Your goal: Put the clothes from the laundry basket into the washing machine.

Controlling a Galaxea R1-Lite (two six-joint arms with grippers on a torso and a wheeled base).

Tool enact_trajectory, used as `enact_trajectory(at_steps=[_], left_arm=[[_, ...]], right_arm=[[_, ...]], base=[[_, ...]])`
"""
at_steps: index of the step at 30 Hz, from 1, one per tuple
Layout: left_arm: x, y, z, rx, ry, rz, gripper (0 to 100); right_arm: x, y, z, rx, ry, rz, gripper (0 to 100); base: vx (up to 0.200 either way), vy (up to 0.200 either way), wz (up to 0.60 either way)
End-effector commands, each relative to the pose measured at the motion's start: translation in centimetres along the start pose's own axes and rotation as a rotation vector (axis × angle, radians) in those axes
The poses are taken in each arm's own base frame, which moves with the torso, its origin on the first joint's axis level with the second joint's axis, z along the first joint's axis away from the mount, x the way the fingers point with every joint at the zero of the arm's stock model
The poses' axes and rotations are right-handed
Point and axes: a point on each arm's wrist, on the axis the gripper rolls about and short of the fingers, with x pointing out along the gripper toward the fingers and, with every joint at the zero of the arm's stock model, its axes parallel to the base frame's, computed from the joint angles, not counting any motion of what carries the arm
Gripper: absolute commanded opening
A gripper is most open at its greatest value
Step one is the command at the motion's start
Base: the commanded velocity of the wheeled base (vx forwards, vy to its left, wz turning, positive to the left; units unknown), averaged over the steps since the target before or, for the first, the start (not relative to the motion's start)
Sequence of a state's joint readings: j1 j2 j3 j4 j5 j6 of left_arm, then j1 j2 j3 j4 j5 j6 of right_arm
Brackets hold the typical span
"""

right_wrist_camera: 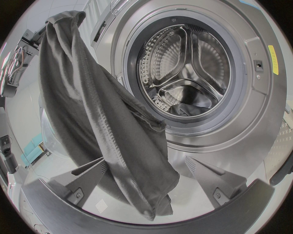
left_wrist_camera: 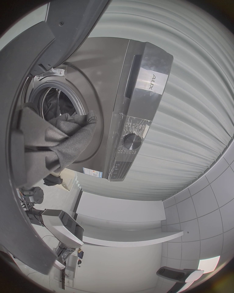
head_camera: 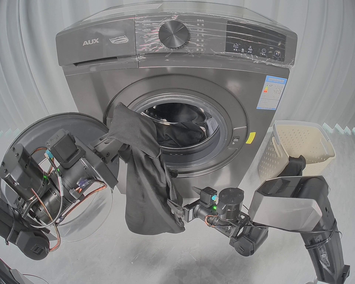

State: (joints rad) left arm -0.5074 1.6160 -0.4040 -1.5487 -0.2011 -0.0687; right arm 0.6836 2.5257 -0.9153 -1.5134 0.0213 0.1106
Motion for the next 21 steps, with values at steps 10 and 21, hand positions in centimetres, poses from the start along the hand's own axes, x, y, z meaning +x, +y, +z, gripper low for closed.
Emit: enact_trajectory(at_steps=[10,21], left_arm=[[0.0,-0.1,0.0,-0.002,0.001,-0.004,0],[-0.1,0.3,-0.5,-0.006,0.023,0.012,0]], right_arm=[[2.1,-0.6,-1.0,-0.005,-0.038,-0.007,0],[-0.5,-1.4,3.8,0.002,-0.104,-0.040,0]], base=[[0.000,0.000,0.00],[0.000,0.000,0.00]])
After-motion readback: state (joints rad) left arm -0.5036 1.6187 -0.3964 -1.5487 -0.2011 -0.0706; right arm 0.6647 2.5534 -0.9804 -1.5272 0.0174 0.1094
